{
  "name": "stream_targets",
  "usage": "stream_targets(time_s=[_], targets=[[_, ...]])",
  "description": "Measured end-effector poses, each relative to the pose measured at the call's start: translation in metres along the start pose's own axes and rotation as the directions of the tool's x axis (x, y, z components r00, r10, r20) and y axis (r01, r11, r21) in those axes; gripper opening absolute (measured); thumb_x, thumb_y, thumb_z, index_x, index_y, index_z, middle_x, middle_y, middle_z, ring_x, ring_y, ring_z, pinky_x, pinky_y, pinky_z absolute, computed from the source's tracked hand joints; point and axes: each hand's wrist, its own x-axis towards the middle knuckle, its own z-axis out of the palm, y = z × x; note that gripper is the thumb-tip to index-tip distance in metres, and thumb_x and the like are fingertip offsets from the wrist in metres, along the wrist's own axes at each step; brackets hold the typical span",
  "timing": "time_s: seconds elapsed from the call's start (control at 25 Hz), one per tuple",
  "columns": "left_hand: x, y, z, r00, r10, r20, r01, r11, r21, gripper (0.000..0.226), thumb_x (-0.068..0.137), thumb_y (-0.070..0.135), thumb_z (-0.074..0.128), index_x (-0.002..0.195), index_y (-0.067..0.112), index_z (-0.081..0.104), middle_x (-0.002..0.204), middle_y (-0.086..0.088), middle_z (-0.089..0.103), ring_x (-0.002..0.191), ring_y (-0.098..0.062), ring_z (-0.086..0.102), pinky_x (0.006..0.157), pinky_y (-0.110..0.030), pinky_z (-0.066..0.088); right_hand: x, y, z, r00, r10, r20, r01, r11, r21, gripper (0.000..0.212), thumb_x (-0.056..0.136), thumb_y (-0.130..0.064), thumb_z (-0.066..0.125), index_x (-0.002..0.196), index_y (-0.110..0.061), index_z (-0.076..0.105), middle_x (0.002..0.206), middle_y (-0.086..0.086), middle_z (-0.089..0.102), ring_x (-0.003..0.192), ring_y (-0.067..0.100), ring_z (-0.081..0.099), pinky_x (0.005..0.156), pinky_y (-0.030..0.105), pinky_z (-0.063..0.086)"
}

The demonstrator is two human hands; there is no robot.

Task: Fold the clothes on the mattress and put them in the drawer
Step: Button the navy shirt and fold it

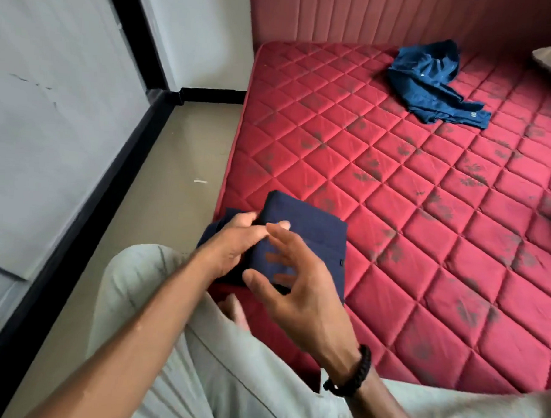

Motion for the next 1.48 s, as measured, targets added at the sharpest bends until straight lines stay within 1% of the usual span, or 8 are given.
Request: stream_targets(time_s=[0.36,0.52,0.68,0.8,0.96,1.2,1.32,1.48], targets=[[0.027,0.005,-0.101,0.944,-0.154,-0.293,0.217,0.956,0.196,0.031,0.098,0.007,0.067,0.128,0.001,0.063,0.119,-0.014,0.071,0.11,-0.027,0.068,0.084,-0.032,0.058,0.059,0.103,0.006,0.992,-0.117,0.052,0.116,0.651,-0.75,0.066,0.099,-0.061,0.043,0.157,-0.027,0.041,0.169,0.005,0.024,0.157,0.029,0.017,0.122,0.06,0.024],[0.032,-0.012,-0.099,0.886,-0.129,-0.446,0.428,0.601,0.675,0.06,0.099,0.031,0.059,0.152,0.016,0.034,0.142,-0.013,0.054,0.129,-0.036,0.054,0.106,-0.044,0.045,0.06,0.125,0.035,0.987,-0.111,0.12,0.162,0.577,-0.8,0.075,0.098,-0.071,0.039,0.162,-0.036,0.023,0.173,-0.001,0.007,0.16,0.027,-0.002,0.125,0.062,0.008],[0.024,-0.017,-0.07,0.941,0.28,-0.189,0.081,0.356,0.931,0.083,0.095,0.061,0.054,0.162,0.032,0.014,0.164,-0.01,0.023,0.151,-0.038,0.021,0.117,-0.055,0.029,0.062,0.141,0.039,0.988,-0.073,0.135,0.152,0.562,-0.813,0.075,0.099,-0.073,0.029,0.164,-0.039,0.012,0.173,-0.001,0.003,0.16,0.026,-0.005,0.125,0.062,0.004],[0.028,-0.031,-0.056,0.994,-0.094,-0.051,0.067,0.175,0.982,0.096,0.088,0.085,0.035,0.16,0.044,-0.012,0.169,0.009,-0.023,0.155,-0.028,-0.025,0.122,-0.065,0.004,0.069,0.144,0.032,0.98,-0.025,0.198,0.175,0.585,-0.792,0.074,0.099,-0.073,0.025,0.163,-0.041,0.006,0.173,-0.003,-0.003,0.159,0.023,-0.009,0.126,0.059,-0.001],[0.02,-0.03,-0.046,0.917,-0.34,-0.208,0.243,0.065,0.968,0.111,0.078,0.096,0.028,0.155,0.039,-0.028,0.161,-0.004,-0.042,0.153,-0.045,-0.022,0.123,-0.06,-0.003,0.085,0.152,0.008,0.977,0.039,0.207,0.139,0.62,-0.772,0.069,0.1,-0.065,0.019,0.163,-0.041,0.009,0.173,0.0,0.0,0.16,0.026,0.0,0.127,0.053,0.006],[0.003,-0.048,-0.024,0.882,-0.273,-0.385,0.373,-0.096,0.923,0.11,0.082,0.094,0.021,0.152,0.03,-0.036,0.161,-0.017,-0.039,0.152,-0.051,-0.017,0.122,-0.062,0.003,0.082,0.128,0.018,0.846,0.361,-0.392,-0.461,0.865,-0.198,0.096,0.082,-0.049,0.075,0.157,-0.008,0.029,0.15,0.022,0.045,0.139,0.035,0.043,0.116,0.045,0.038],[-0.006,-0.057,-0.008,0.908,-0.094,-0.408,0.379,-0.226,0.897,0.102,0.093,0.083,0.019,0.158,0.018,-0.025,0.166,-0.032,-0.009,0.155,-0.048,-0.001,0.123,-0.061,0.011,0.09,0.109,0.006,0.703,0.695,-0.152,-0.605,0.696,0.387,0.062,0.065,-0.034,0.094,0.112,-0.001,0.071,0.105,0.014,0.076,0.104,0.031,0.073,0.092,0.046,0.06],[-0.023,-0.048,-0.004,0.928,0.099,-0.359,0.321,0.274,0.907,0.067,0.106,0.057,0.029,0.152,0.009,0.035,0.147,-0.026,0.044,0.134,-0.041,0.045,0.111,-0.049,0.04,0.09,0.074,-0.015,0.839,0.545,0.004,-0.498,0.764,0.409,0.036,0.065,0.0,0.092,0.096,0.002,0.074,0.09,0.015,0.077,0.088,0.03,0.074,0.08,0.041,0.062]])
